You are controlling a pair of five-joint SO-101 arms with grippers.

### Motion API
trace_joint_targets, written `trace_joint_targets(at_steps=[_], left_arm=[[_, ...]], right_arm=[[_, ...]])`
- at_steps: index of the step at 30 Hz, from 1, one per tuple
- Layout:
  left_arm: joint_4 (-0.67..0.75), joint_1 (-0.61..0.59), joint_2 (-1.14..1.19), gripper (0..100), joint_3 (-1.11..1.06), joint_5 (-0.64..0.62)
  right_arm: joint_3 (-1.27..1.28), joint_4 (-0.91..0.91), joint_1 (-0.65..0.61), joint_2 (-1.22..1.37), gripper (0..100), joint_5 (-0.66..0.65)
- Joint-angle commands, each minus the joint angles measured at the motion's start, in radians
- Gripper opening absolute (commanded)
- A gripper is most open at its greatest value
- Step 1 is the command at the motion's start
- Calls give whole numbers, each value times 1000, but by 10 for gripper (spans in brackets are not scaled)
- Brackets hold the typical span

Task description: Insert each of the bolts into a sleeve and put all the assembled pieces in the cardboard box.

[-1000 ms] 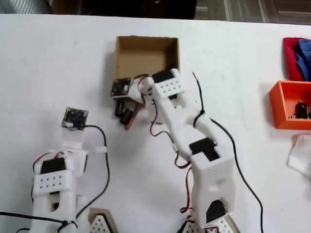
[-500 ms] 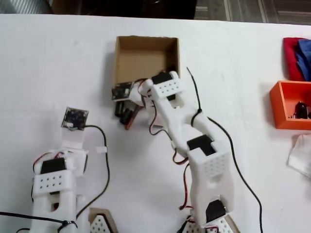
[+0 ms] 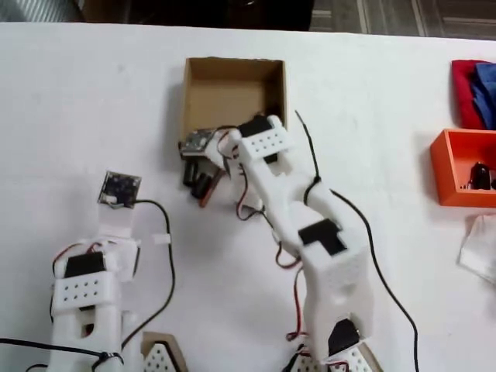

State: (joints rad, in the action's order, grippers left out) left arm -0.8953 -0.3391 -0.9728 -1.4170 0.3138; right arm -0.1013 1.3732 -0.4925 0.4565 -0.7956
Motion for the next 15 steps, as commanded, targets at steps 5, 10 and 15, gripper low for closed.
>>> trace_joint_targets(at_steps=[5,10,15], left_arm=[[18,-9,-14,27,2,-8],[18,-9,-14,27,2,-8],[18,-9,-14,27,2,-8]], right_arm=[[442,-449,16,-355,22,356],[594,-510,-1,-406,22,465],[575,-444,-35,-371,25,463]])
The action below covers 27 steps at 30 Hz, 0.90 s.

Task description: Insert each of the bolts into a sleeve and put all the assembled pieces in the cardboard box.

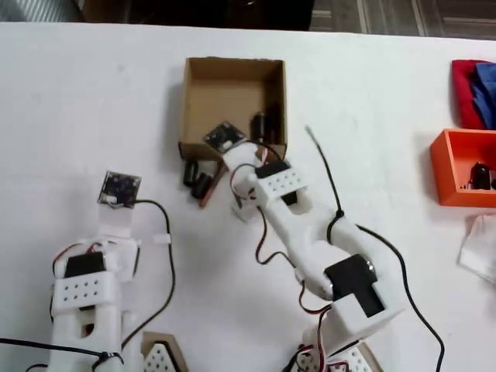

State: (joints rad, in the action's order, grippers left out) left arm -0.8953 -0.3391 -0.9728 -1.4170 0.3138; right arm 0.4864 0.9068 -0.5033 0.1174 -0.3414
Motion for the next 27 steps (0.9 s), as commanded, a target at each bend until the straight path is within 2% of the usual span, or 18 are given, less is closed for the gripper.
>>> trace_joint_targets(at_steps=[1,6,8,15,19,23,27], left_arm=[[18,-9,-14,27,2,-8],[18,-9,-14,27,2,-8],[18,-9,-14,27,2,-8],[18,-9,-14,27,2,-8],[18,-9,-14,27,2,-8],[18,-9,-14,27,2,-8],[18,-9,-14,27,2,-8]], right_arm=[[-18,31,-31,-21,32,9],[-61,50,-28,24,194,9],[-72,50,-28,36,219,9],[-75,50,-30,74,133,9],[-72,51,-28,76,10,9],[-74,51,-27,5,23,9],[-69,64,36,-209,23,17]])
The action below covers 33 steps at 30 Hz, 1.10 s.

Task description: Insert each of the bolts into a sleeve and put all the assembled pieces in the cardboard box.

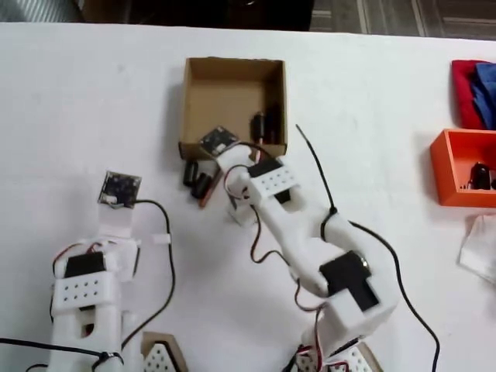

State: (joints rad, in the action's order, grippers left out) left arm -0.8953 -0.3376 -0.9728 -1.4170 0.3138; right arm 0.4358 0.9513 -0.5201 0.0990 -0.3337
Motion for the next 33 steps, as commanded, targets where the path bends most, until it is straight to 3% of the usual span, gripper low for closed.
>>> trace_joint_targets(at_steps=[1,7,13,17,21,27,33], left_arm=[[18,-11,-14,27,2,-8],[17,-8,-6,30,65,71],[-89,-3,83,32,397,167],[-288,78,402,32,740,163],[-543,288,720,27,1109,143],[-540,537,918,32,1417,-164],[-463,687,1076,27,1471,-644]], right_arm=[[-18,35,84,-257,23,9],[35,84,357,-647,23,48],[201,77,670,-898,23,233],[313,10,803,-932,23,330],[445,-151,822,-931,23,358],[546,-269,825,-935,23,358],[548,-269,828,-932,23,351]])
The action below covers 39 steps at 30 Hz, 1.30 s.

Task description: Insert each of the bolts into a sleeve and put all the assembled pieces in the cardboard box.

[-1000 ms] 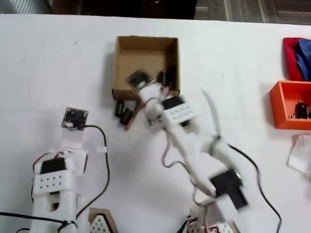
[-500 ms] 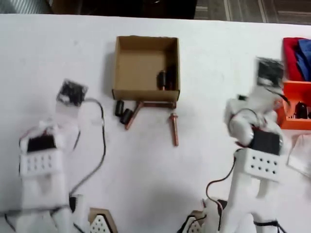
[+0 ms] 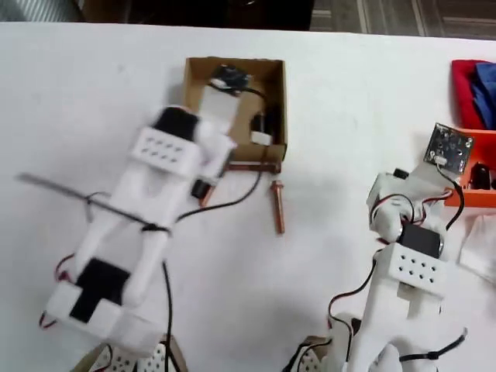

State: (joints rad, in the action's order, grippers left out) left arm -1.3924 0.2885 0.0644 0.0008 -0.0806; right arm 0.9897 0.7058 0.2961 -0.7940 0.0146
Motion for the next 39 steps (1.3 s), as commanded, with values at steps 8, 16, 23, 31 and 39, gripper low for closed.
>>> trace_joint_targets(at_steps=[8,16,23,31,39], left_arm=[[78,92,204,55,56,-439],[83,95,235,191,79,-582],[190,169,239,191,159,-601],[330,213,327,191,127,-729],[330,218,384,191,122,-744]], right_arm=[[-8,-74,107,-39,23,0],[-8,-81,108,-39,23,0],[-3,-81,104,-39,23,0],[-2,-74,104,-39,23,0],[-2,-73,104,-39,23,0]])
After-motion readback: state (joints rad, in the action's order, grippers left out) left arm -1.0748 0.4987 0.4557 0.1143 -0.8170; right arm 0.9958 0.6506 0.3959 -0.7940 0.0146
